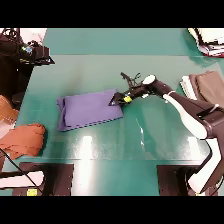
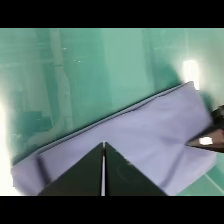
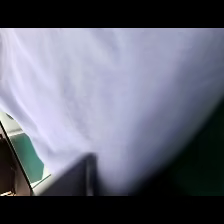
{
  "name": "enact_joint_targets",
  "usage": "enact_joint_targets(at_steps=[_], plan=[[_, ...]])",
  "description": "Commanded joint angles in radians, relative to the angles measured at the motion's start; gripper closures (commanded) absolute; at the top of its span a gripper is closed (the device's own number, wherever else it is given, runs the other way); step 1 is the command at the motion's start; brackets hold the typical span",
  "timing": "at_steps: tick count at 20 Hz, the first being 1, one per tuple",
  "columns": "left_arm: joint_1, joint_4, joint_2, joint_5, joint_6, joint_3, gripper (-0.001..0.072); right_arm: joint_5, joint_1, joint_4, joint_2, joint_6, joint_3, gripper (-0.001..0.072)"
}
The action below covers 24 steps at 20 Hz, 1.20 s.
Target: Fold the shirts.
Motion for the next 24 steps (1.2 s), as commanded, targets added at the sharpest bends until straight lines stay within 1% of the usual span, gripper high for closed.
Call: enact_joint_targets(at_steps=[1,4,7,11,13,15,18,21,24], plan=[[0.0,-0.032,-0.001,-0.003,0.001,0.001,0.0684,-0.01,0.038,0.019,-0.042,-0.002,0.08,0.0698],[-0.032,-0.037,0.0,0.004,0.001,0.001,0.0685,-0.002,0.004,-0.023,-0.014,0.01,0.117,0.0699],[-0.124,-0.037,0.0,0.022,0.001,0.001,0.0685,0.004,-0.109,-0.118,0.083,0.053,0.123,0.0699],[-0.27,-0.038,0.0,0.047,0.0,0.001,0.0684,0.026,-0.372,-0.27,0.256,0.074,0.123,0.0699],[-0.333,-0.038,0.0,0.085,-0.001,0.001,0.0684,0.006,-0.531,-0.309,0.324,0.073,0.123,0.0699],[-0.389,-0.038,0.0,0.137,-0.001,0.001,0.0684,-0.018,-0.689,-0.31,0.364,0.073,0.123,0.0699],[-0.454,-0.038,0.0,0.214,-0.001,0.001,0.0683,-0.042,-0.896,-0.309,0.376,0.072,0.123,0.0699],[-0.495,-0.038,0.0,0.258,-0.001,0.001,0.0684,-0.046,-1.019,-0.291,0.356,0.045,0.123,0.0699],[-0.502,-0.04,0.0,0.274,-0.001,0.001,0.0684,-0.048,-1.078,-0.203,0.327,0.002,0.124,0.0699]])
